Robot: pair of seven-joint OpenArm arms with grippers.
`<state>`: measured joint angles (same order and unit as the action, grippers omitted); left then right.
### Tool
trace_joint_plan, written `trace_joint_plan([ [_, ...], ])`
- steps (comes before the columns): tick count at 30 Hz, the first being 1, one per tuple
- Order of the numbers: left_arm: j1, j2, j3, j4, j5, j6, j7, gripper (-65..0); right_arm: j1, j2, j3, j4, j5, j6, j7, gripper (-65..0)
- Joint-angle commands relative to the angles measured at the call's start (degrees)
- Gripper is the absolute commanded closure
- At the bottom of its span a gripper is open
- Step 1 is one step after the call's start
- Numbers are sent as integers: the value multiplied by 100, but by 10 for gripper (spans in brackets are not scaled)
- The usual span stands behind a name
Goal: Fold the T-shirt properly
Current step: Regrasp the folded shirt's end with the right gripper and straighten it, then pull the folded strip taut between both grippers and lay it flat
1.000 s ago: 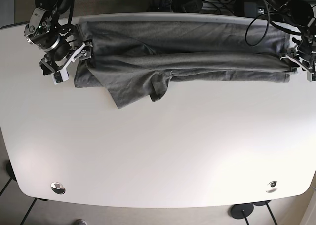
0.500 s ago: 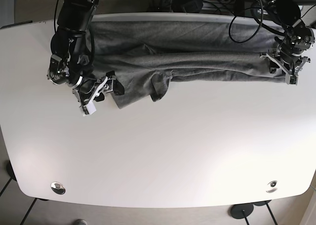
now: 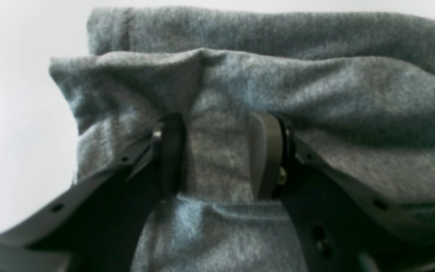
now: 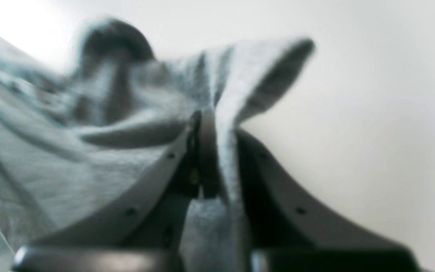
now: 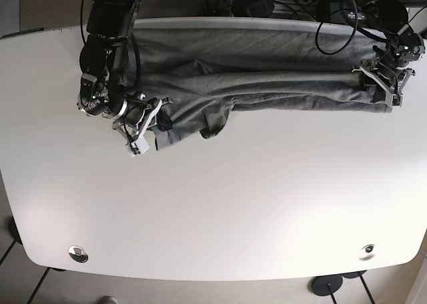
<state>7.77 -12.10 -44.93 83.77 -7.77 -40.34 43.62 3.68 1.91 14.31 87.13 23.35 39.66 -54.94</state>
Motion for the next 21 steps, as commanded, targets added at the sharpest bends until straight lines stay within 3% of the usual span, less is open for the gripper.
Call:
trace_joint_plan([
  [1, 19, -61, 22, 15, 157, 34, 135, -262, -144, 7, 191, 865, 95, 34, -225, -16],
  [7, 19, -61, 22, 15, 157, 34, 135, -262, -1094, -204, 1000, 2588, 95, 34, -1227, -16],
  [9, 19, -61, 14, 15, 157, 34, 135, -262, -1392, -204, 1123, 2623, 166, 34, -1245, -17],
  [15, 19, -61, 31, 15, 166, 34, 135, -262, -2157, -169, 1888, 2614, 1256, 34, -1254, -19],
  [18, 27, -61, 31, 15, 166, 34, 135, -262, -2544, -160, 2020, 2614, 1396, 34, -1262, -21],
  [20, 27, -69, 40, 15, 166, 34, 135, -262, -2781, -160, 2029, 2614, 1388, 34, -1262, -62],
  [21, 27, -96, 40, 23, 166, 34, 135, -262, -2913, -160, 2029, 2623, 1388, 34, -1262, -138],
])
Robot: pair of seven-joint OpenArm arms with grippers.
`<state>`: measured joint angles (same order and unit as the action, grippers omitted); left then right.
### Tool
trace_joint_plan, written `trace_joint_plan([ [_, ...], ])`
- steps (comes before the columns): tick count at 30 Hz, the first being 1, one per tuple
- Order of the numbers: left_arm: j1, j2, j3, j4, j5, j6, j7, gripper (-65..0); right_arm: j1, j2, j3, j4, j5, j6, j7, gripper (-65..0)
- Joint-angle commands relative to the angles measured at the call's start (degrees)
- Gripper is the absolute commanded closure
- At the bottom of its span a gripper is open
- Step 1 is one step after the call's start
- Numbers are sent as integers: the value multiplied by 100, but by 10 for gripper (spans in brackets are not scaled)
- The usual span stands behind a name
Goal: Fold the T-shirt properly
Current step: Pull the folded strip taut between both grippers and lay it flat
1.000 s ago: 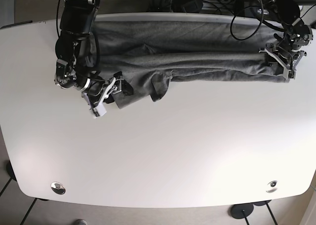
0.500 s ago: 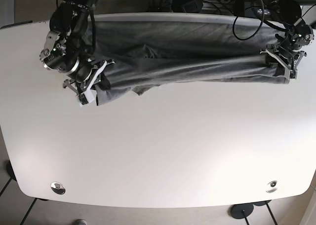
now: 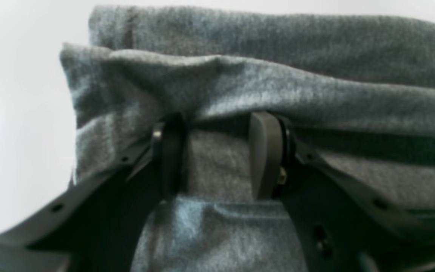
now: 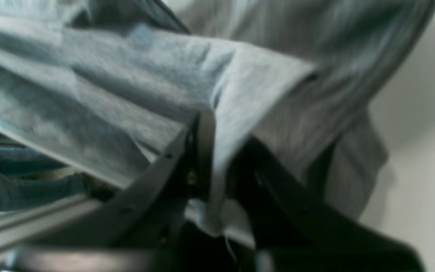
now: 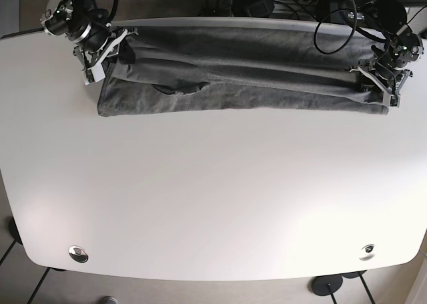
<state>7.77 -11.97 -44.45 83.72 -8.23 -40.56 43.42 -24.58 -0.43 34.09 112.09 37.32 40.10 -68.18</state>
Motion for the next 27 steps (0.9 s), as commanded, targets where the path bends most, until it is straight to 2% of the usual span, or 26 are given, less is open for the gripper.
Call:
trace_joint_plan([
  [1, 27, -188, -8, 36, 212, 56, 164, -262, -202, 82, 139, 136, -9, -10, 62, -243],
  [4, 27, -214, -8, 63, 212, 56, 164, -262, -465, 276, 561, 136, 53, -10, 53, -495],
  [5, 27, -223, -8, 63, 212, 56, 164, -262, -518, 276, 728, 145, 53, -10, 53, -530],
  [6, 10, -232, -17, 63, 212, 56, 164, -262, -536, 284, 983, 206, 132, -10, 53, -530],
  [8, 10, -232, -17, 72, 212, 56, 164, -262, -562, 364, 1158, 294, 492, -10, 53, -517],
  [9, 10, -232, -17, 72, 212, 56, 164, -262, -562, 495, 1044, 303, 914, -10, 53, -507],
  [11, 10, -232, 1, 72, 212, 56, 164, -262, -518, 654, 640, 303, 1389, -10, 53, -493],
  [13, 1, -232, 1, 72, 212, 56, 164, -262, -272, 785, 16, 303, 1644, -10, 53, -477],
  [18, -8, -232, 1, 72, 212, 56, 164, -262, 414, 821, -1417, 232, 1406, -10, 53, -371],
  [22, -8, -232, 1, 72, 212, 56, 164, -262, 880, 785, -2314, -401, 1327, -40, 62, -209],
  [24, -8, -232, 1, 72, 203, 56, 164, -262, 1179, 777, -2657, -805, 1318, -128, 106, -184],
  [27, 10, -223, 1, 72, 186, 56, 164, -262, 1785, 777, -3053, -1763, 1318, -401, 502, -185],
])
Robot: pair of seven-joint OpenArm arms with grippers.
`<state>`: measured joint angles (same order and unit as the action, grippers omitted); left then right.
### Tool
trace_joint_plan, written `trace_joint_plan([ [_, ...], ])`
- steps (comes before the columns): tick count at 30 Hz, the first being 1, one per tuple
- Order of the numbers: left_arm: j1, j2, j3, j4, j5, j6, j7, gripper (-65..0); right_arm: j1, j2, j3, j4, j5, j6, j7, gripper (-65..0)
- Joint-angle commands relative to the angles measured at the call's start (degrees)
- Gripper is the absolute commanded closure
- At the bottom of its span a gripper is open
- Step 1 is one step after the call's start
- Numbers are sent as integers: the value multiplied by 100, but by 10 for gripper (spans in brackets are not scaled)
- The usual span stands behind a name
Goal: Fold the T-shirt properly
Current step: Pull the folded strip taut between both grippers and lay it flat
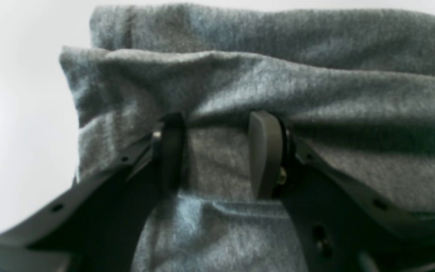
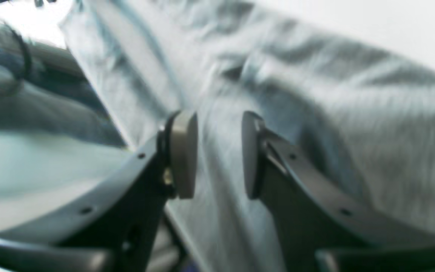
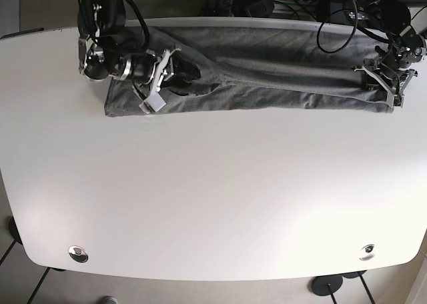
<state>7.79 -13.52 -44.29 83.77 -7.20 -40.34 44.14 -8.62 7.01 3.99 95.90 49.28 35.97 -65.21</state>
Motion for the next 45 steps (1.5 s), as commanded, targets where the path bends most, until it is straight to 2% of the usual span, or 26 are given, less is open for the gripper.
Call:
trace_joint_plan([
  [1, 8, -68, -15, 67, 83, 34, 91, -262, 348, 51, -104, -416, 123, 3, 336, -185],
  [4, 8, -68, -15, 67, 74, 34, 91, -262, 902, 86, -122, -1216, 123, 3, 574, -185],
  [7, -1, -68, -32, 67, 74, 34, 91, -262, 1130, 359, -78, -1524, 132, 3, 987, -184],
  [9, -10, -68, -32, 67, 74, 34, 91, -262, 1130, 394, 71, -1216, 158, 3, 1022, -182],
  [14, 16, -68, -59, 507, 56, 34, 91, -262, 366, 394, 704, 648, 149, -322, 433, -182],
  [17, 25, -24, -59, 1052, 56, 34, 127, -262, -382, 473, 871, 1289, 132, -348, 398, -181],
  [20, 78, 169, -59, 1606, 56, 34, 127, -262, -1085, 535, 915, 1351, 105, -348, 451, -179],
  [22, 245, 205, -6, 1702, 56, 34, 127, -262, -1401, 596, 871, 1342, -369, -348, 697, -179],
  [26, 403, 178, 240, 1069, 83, 34, 91, -262, -1454, 368, 616, 894, -1838, -295, 1031, -179],
  [28, 394, 161, 249, 648, 83, 34, 91, -262, -1349, 227, 616, 586, -2268, -287, 1312, -179],
  [32, -54, 73, 267, -214, 92, 34, 83, -262, -883, 245, 652, -170, -2550, -304, 1769, -179],
  [35, -713, 82, 302, -742, 100, 34, 74, -262, -338, 456, 1082, -829, -2541, -287, 1840, -179],
  [37, -1082, 38, 653, -1155, 92, 34, 74, -262, -21, 667, 1162, -1102, -2506, -287, 1875, -179],
  [40, -1091, 2, 733, -706, -93, 34, 127, -265, 14, 693, 1162, -970, -2506, -287, 1857, -179],
  [42, -1065, -15, 610, -117, -612, 34, 320, -276, 5, 693, 1162, -970, -2506, -287, 1848, -179],
  [45, -924, -33, 188, 305, -1183, 34, 760, -372, -56, 640, 1162, -970, -2497, -278, 1848, -179],
])
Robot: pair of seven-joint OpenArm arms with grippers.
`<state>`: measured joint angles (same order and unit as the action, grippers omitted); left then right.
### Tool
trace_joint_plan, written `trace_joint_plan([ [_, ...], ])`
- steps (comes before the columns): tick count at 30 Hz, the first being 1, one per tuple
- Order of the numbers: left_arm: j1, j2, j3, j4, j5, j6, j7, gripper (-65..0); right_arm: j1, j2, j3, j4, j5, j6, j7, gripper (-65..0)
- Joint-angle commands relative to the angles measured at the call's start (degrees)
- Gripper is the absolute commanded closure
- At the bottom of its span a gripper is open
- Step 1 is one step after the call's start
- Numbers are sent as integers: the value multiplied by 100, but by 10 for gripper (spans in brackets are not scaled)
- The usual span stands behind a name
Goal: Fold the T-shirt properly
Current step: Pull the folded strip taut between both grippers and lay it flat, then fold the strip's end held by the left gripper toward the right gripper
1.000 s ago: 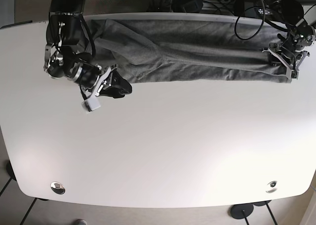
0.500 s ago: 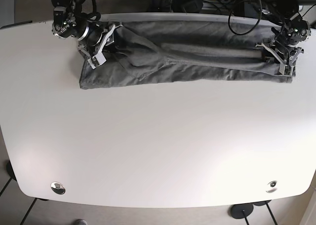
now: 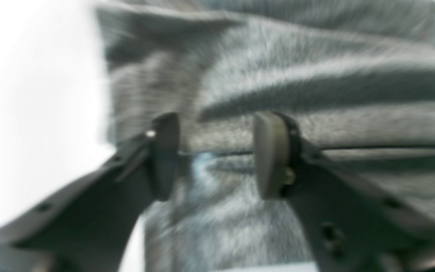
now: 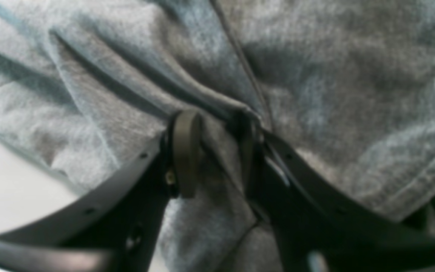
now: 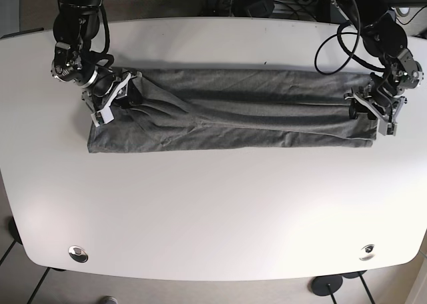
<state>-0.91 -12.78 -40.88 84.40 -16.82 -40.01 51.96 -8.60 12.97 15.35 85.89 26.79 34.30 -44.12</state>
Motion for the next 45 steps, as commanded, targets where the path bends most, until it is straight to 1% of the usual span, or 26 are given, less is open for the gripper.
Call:
trace_joint_plan([
  [1, -37, -107, -338, 329, -344, 1, 21, -406, -76, 35, 25, 31, -248, -112, -261, -179],
  [2, -28, -107, -558, 364, -476, 1, 30, -438, -76, 35, 25, 31, -248, -112, -261, -179],
  [3, -28, -107, -681, 347, -529, 1, 30, -451, -76, 35, 25, 22, -248, -112, -261, -179],
  [5, -28, -116, -839, 92, -652, 1, 30, -456, -76, 35, 25, 22, -248, -112, -261, -179],
  [9, -81, -344, -830, -814, -679, 1, 12, -453, -76, 35, 25, 22, -248, -103, -261, -179],
  [10, -151, -353, -769, -1060, -687, 1, 4, -453, -76, 35, 34, 22, -248, 11, -261, -179],
  [11, -204, -353, -646, -1183, -687, 1, -5, -453, -76, 35, 51, 22, -248, 170, -261, -179],
  [13, -221, -353, -514, -1297, -687, 1, -5, -453, -76, 35, 60, 22, -248, 301, -261, -179],
  [15, -239, -336, -347, -1350, -687, 1, -5, -453, -76, 35, 51, 22, -248, 319, -261, -179],
  [19, -388, -265, -329, -1359, -643, 1, -5, -447, -85, 35, 60, -4, -248, 319, -261, -179],
  [20, -424, -221, -338, -1464, -635, 1, -5, -401, -85, 35, 60, -4, -248, 319, -261, -179],
  [21, -441, -221, -338, -1579, -635, 1, -5, -339, -85, 35, 60, -4, -248, 319, -261, -179],
  [24, -485, -221, -338, -1921, -643, 225, -84, -72, -85, 35, 60, -4, -248, 319, -261, -179],
  [25, -520, -221, -320, -1965, -643, 243, -207, -13, -85, 35, 69, -4, -248, 319, -261, -179],
  [26, -529, -221, -320, -2000, -643, 251, -322, -7, -85, 35, 69, -4, -248, 319, -261, -179],
  [27, -520, -221, -320, -2027, -643, 251, -436, -17, -85, 35, 69, -4, -248, 319, -261, -179],
  [29, -511, -221, -312, -1930, -643, 225, -498, -21, -85, 35, 69, -4, -248, 319, -261, -179],
  [31, -468, -213, -268, -1543, -643, 225, -498, -15, -85, 35, 69, -4, -248, 319, -261, -179],
  [34, -37, -186, 392, -304, -643, 260, -489, -4, -85, 35, 69, -4, -248, 319, -261, -179],
  [36, 183, -10, 805, 426, -643, 269, -489, -4, -85, 35, 69, -4, -248, 319, -261, -179],
  [38, 289, 218, 875, 857, -635, 269, -480, -4, -85, 35, 69, -4, -248, 319, -261, -179],
  [39, 341, 315, 1016, 1041, -635, 304, -418, -4, -85, 35, 69, -4, -248, 319, -261, -179],
  [41, 376, 420, 1464, 1402, -635, 542, -216, -4, -85, 35, 69, -4, -248, 319, -261, -179],
  [42, 394, 429, 1877, 1630, -643, 647, -137, -4, -85, 26, 69, -4, -248, 319, -261, -179],
  [44, 491, 596, 2361, 1718, -643, 726, -146, -4, -85, -1, 69, -13, -248, 319, -261, -179],
  [45, 491, 684, 2502, 1718, -643, 832, -146, -4, -85, -71, 69, -13, -248, 319, -261, -179],
])
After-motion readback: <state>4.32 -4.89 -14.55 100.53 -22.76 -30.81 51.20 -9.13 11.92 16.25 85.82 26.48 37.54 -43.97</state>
